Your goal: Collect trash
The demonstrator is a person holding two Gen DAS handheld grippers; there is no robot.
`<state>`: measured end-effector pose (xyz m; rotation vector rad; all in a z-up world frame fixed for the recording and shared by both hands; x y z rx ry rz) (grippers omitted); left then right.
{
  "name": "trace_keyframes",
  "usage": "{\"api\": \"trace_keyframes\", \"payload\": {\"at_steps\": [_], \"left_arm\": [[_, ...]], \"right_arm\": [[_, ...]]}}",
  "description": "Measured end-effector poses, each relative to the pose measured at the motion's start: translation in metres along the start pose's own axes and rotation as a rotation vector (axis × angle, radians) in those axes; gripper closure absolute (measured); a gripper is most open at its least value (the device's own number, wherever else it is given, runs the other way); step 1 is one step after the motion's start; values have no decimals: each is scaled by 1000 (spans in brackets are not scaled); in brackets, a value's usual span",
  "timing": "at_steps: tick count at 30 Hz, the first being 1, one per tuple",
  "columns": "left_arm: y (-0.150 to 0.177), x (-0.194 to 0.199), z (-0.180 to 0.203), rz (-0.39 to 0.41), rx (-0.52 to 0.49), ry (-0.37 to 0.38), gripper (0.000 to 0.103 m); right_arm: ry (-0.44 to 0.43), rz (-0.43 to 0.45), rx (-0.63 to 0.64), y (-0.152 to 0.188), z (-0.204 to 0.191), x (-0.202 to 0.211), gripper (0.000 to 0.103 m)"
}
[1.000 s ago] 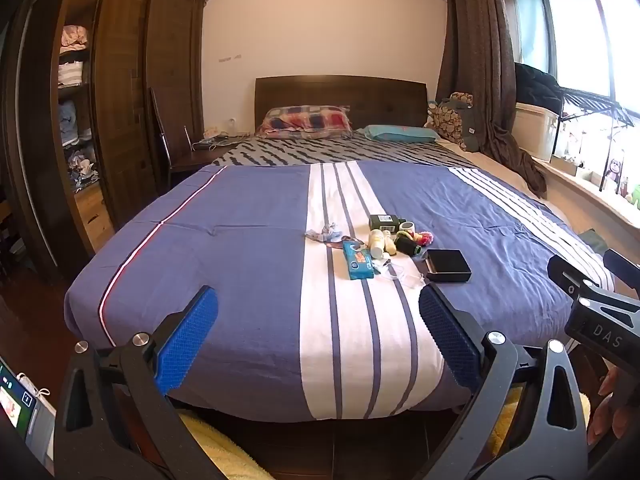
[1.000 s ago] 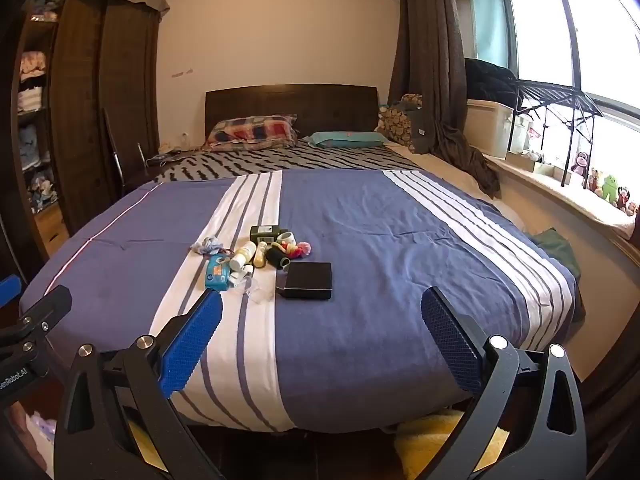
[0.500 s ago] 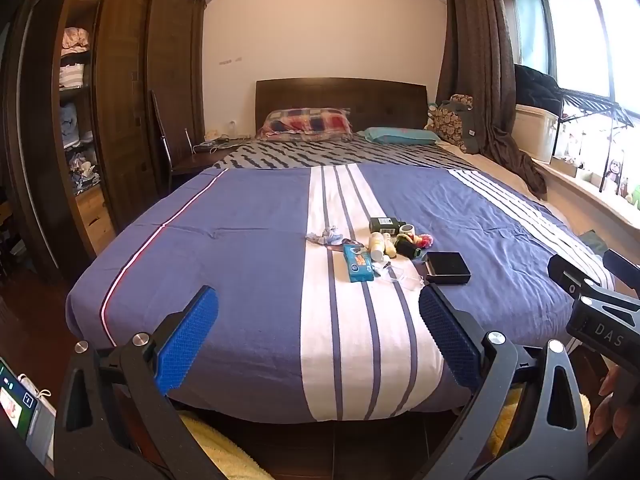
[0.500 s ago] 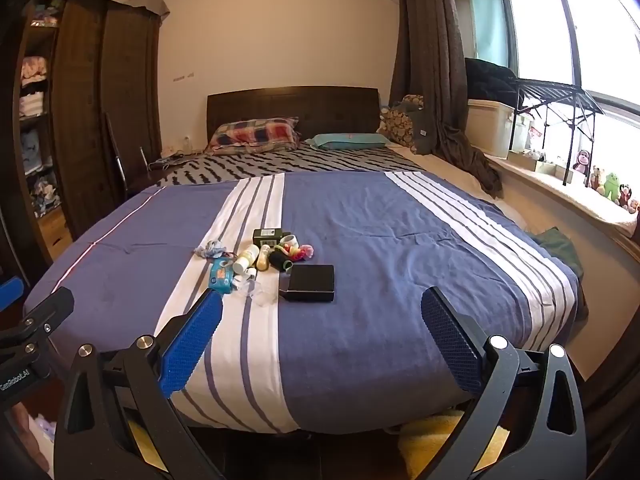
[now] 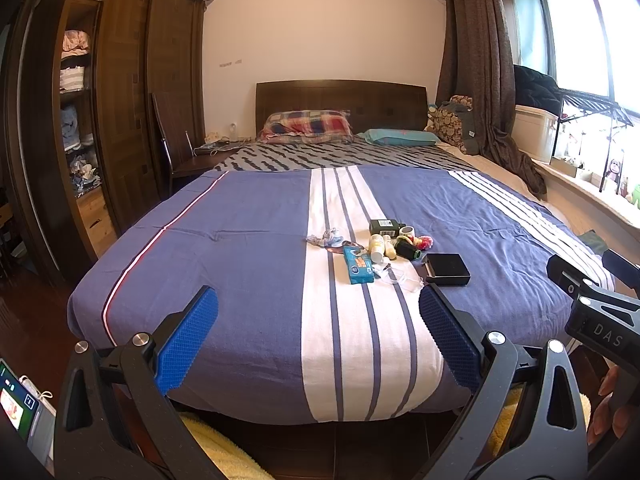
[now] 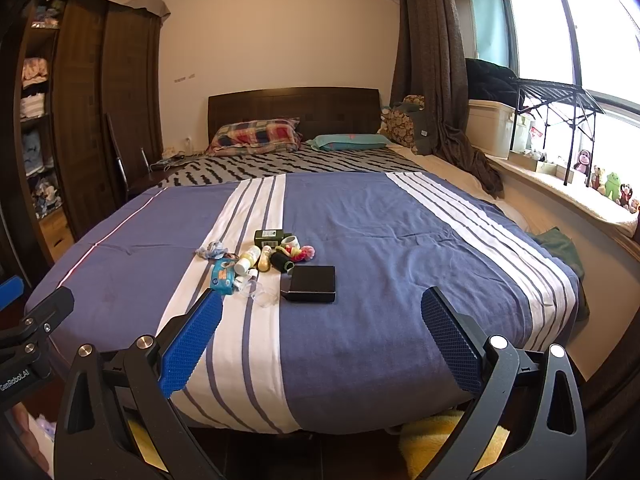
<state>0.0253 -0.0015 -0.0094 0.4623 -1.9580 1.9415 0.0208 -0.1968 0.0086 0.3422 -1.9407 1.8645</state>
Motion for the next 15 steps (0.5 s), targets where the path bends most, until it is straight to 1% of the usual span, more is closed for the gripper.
{"api": "trace_keyframes", "payload": {"at_steps": [14, 15], "left_arm": [[-2, -1, -2, 5, -3, -1, 8], [-6, 1, -4, 6, -2, -1, 8]], "right_arm": [[-6, 5, -3, -5, 0, 0, 3], [-7, 5, -3, -5, 0, 0, 3]]}}
Point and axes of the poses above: each gripper's, at about its wrist camera, not at the fingertips, and x roughly against the way its jaws point, z to its right, y to its underside, the point moved 3 cm from there along -x, roughly the way its jaws point, and after that the axes turned 1 degree about y, right-handed, at the moved point
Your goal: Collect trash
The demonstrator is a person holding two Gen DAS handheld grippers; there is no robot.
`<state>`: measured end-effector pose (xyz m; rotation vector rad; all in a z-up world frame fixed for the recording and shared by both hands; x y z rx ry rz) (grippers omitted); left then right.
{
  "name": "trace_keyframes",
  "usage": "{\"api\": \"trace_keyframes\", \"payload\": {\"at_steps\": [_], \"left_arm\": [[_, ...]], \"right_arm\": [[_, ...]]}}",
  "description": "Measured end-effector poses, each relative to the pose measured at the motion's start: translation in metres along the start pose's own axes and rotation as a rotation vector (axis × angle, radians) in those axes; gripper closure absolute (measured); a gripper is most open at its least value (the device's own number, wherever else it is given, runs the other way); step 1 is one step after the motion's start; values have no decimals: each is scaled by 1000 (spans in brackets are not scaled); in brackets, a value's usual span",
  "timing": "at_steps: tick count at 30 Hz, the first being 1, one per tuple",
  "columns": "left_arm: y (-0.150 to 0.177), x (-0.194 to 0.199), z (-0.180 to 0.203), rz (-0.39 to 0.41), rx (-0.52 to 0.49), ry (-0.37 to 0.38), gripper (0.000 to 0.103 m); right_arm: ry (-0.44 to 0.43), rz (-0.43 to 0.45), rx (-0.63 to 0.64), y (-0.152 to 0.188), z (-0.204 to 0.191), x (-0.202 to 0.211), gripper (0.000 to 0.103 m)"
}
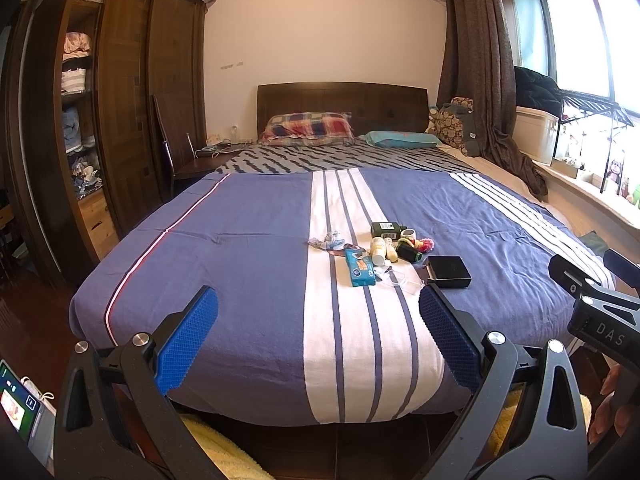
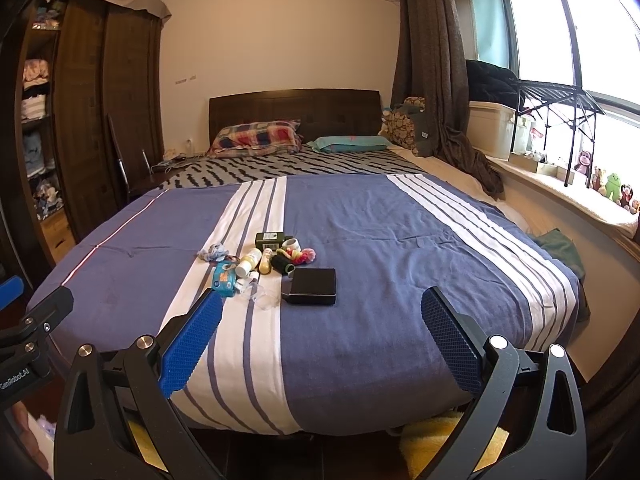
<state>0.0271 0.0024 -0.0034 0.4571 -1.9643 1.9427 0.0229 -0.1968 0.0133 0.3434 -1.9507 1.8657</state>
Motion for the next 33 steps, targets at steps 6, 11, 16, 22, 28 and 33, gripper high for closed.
{"api": "trace_keyframes", "payload": {"at_steps": [6, 11, 16, 22, 28, 33], "left_arm": [[-9, 3, -6, 5, 1, -2, 8], [-9, 5, -6, 11, 2, -9, 8], [-8, 5, -8, 14, 3, -10, 8], [-7, 5, -7, 14, 3, -10, 8], [-5, 5, -6, 13, 2, -14, 8], [-2, 2, -7, 6, 5, -15, 8]], "right_arm": [[-3, 2, -2, 0, 1, 2, 3], [-7, 3, 0, -1, 0, 2, 3], [-7, 3, -2, -1, 1, 3, 3], [-7, 3, -2, 0, 1, 3, 3], [-11, 2, -5, -1, 1, 3, 3], [-17, 5, -22, 2, 4, -2, 3]]}}
Point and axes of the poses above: each gripper's, at about its wrist camera, not at the fingertips, and x roughly against the way its jaws point, z to its right, y to its underside, the point moved 3 cm from there along -x, roughly the way its jaws point, and after that the axes turned 1 degree about y, right-handed, at the moved point
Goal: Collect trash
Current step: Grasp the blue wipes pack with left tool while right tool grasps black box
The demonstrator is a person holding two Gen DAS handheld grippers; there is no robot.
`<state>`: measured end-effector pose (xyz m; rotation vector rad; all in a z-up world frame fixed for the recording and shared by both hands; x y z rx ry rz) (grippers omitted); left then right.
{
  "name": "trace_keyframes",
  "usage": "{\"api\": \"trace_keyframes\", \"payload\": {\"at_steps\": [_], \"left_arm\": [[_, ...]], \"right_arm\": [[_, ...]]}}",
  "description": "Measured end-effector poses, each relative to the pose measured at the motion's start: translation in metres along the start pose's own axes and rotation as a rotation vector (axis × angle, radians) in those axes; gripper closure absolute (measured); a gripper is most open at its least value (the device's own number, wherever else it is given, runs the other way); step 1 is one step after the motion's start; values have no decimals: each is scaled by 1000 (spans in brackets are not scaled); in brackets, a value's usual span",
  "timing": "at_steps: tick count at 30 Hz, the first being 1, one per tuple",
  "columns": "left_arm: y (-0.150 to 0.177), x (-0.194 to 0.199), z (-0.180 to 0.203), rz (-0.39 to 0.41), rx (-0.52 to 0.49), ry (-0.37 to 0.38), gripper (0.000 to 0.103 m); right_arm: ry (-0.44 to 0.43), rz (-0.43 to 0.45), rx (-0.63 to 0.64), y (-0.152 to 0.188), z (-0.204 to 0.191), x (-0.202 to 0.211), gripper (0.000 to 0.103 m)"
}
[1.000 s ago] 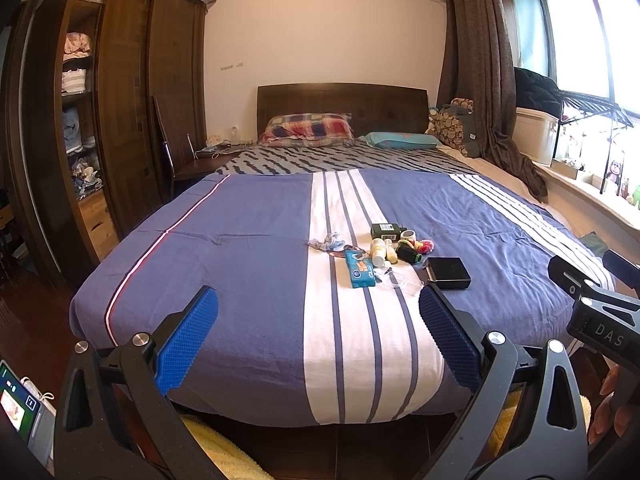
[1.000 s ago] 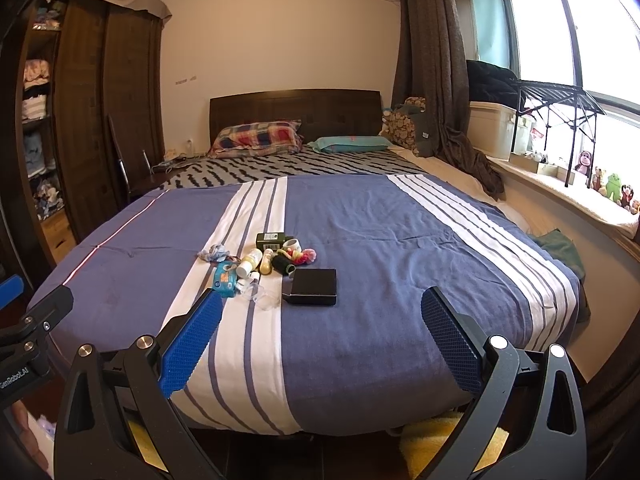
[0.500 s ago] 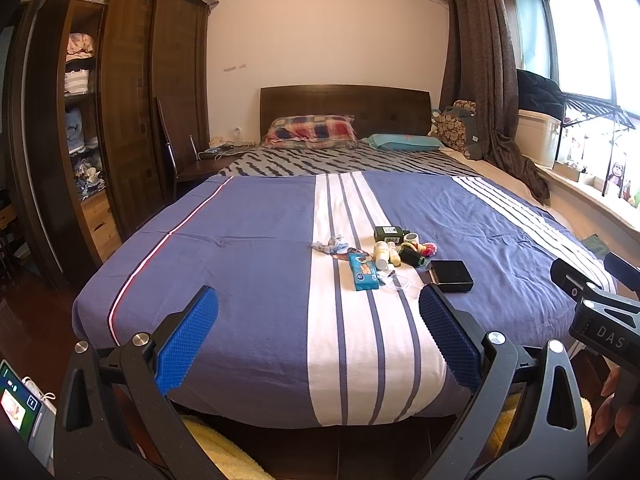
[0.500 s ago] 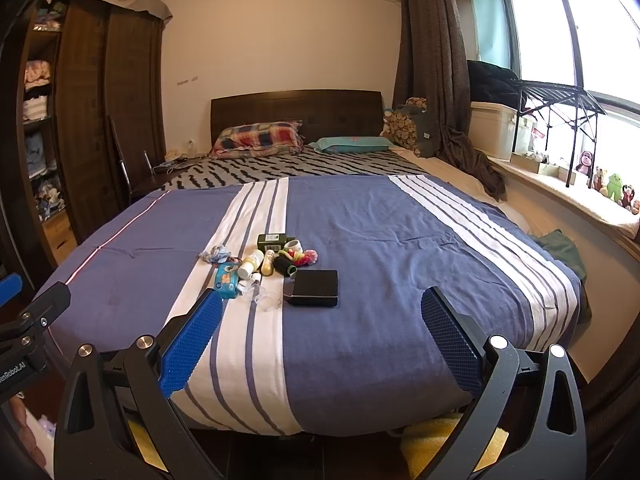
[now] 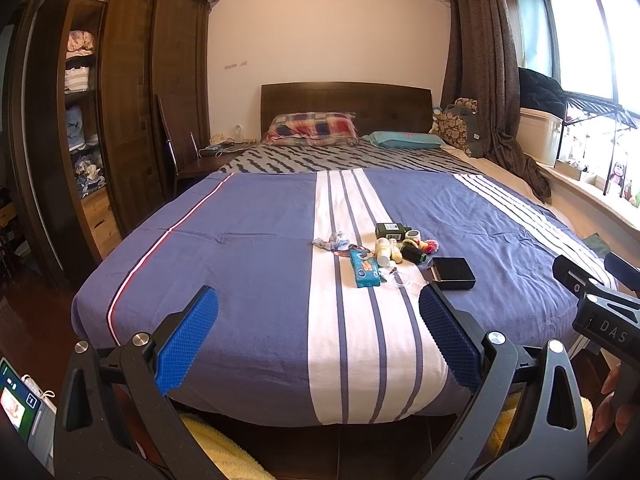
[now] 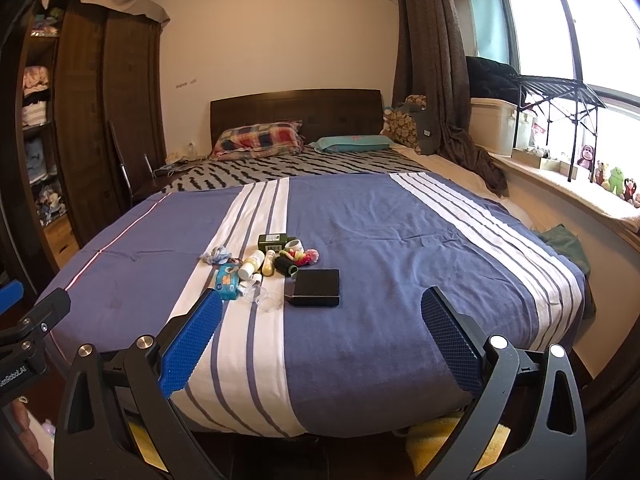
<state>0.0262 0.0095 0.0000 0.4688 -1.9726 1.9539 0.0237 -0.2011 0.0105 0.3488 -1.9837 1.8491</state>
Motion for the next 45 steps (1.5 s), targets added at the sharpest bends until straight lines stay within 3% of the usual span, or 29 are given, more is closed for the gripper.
{"api": "trace_keyframes", "payload": {"at_steps": [6, 13, 23, 26, 30, 37, 40, 42, 45], "left_arm": [[7, -15, 0, -32, 0, -3, 8], [24, -50, -3, -103, -11, -13, 8], [36, -120, -9, -186, -36, -34, 8], [36, -144, -6, -207, -55, -31, 9], [29, -175, -3, -221, -71, -30, 10], [16, -235, 14, -273, -74, 61, 11], [18, -262, 27, -310, -75, 120, 16], [22, -280, 36, -339, -91, 134, 25], [28, -296, 49, -364, -108, 153, 26]], "right_arm": [[1, -10, 3, 4, 1, -10, 3], [-10, -92, 37, 21, -2, -44, 3], [-11, -170, 10, 45, 7, -119, 3], [-15, -163, 7, 43, 7, -144, 3], [-56, -226, -32, 37, 8, -184, 3], [-89, -281, -66, 26, 3, -240, 4], [-81, -289, -50, 23, 0, -254, 5], [-82, -300, -43, 21, -2, -263, 7], [-75, -310, -33, 22, -1, -271, 8]]}}
Point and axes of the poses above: each gripper's, at about its wrist camera, not at the fingertips, and x roughly against the way its jaws point, z to its right, y to its underside, the point moved 3 cm from there along -x, roughly the way its jaws point, and after that the axes turned 1 degree about y, right-handed, at the moved point
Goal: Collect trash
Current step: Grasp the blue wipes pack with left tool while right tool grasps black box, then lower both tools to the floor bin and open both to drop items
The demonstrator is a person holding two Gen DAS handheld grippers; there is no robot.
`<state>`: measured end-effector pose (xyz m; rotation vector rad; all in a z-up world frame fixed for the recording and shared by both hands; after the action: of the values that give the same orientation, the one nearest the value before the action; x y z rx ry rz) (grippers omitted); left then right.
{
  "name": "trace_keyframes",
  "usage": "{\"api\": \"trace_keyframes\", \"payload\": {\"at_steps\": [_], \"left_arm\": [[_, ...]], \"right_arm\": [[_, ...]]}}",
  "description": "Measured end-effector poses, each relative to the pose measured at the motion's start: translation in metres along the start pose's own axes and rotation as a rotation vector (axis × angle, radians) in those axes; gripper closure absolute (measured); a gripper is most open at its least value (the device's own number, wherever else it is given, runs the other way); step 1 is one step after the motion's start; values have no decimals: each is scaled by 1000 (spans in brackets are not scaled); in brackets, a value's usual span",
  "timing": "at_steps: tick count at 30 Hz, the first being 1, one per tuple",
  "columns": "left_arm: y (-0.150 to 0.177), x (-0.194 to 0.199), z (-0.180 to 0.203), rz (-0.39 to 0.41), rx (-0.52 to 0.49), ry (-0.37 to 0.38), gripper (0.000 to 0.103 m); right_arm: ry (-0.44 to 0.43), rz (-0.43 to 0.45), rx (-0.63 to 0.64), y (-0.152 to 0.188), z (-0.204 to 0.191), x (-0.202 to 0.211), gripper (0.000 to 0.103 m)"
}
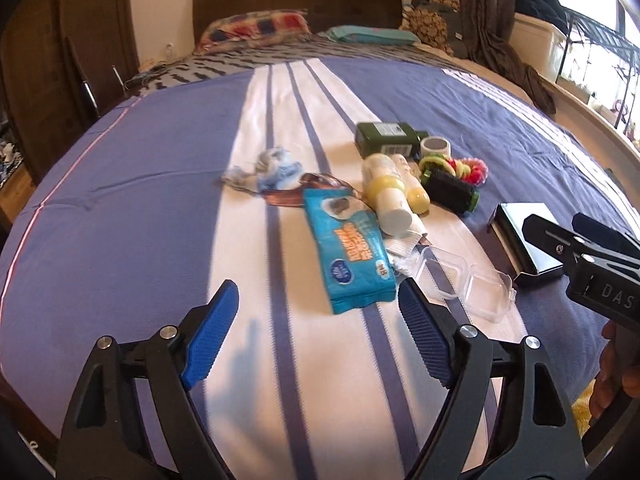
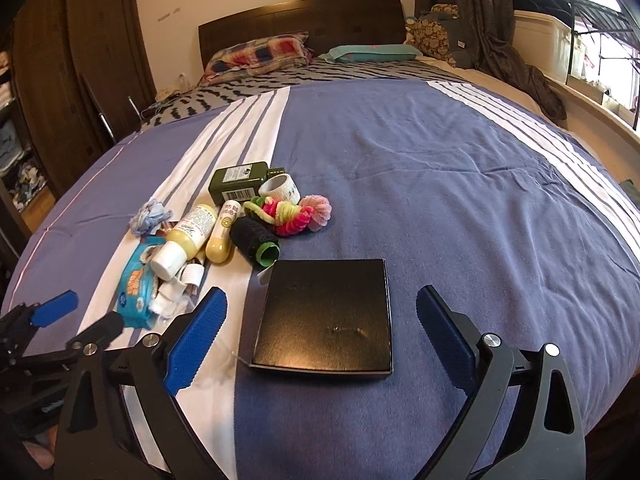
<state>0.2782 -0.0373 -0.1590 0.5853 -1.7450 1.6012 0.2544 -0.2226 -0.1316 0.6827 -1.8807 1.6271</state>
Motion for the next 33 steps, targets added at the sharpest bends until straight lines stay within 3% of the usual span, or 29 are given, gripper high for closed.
{"api": "trace_keyframes", "payload": {"at_steps": [5, 8, 13, 16, 20, 21, 27, 33], "left_arm": [[3, -23, 8, -45, -3, 12, 27], [1, -31, 4, -44, 12, -2, 27], [-7, -37, -4, -43, 6, -19, 31], [-13, -43, -8, -47, 5, -16, 40], [-20, -47, -13, -52, 6, -12, 63], [-19, -46, -16, -54, 10, -10, 63], [4, -20, -23, -52, 10, -8, 64], [42, 32, -19, -15, 28, 36, 64]], "right_arm": [[-2, -25, 5, 0, 2, -14, 11], [40, -37, 14, 1, 6, -22, 13], [36, -51, -2, 1, 11, -32, 13], [48, -54, 12, 0, 9, -39, 17], [60, -54, 8, -2, 13, -41, 30], [54, -54, 5, -1, 15, -40, 30], [69, -52, 16, 12, 27, -20, 30], [24, -7, 25, 38, 29, 33, 30]]}}
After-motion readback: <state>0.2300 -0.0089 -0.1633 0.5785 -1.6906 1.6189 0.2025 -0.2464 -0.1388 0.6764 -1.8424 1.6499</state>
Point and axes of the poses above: each gripper's, at about its wrist camera, not at the fingertips, and x roughly against the way its jaws point, z to its right, y to its underside, the point moved 3 cm from there along -x, roughly the way its jaws point, and after that the axes turned 1 degree about y, right-handed, at the moved point
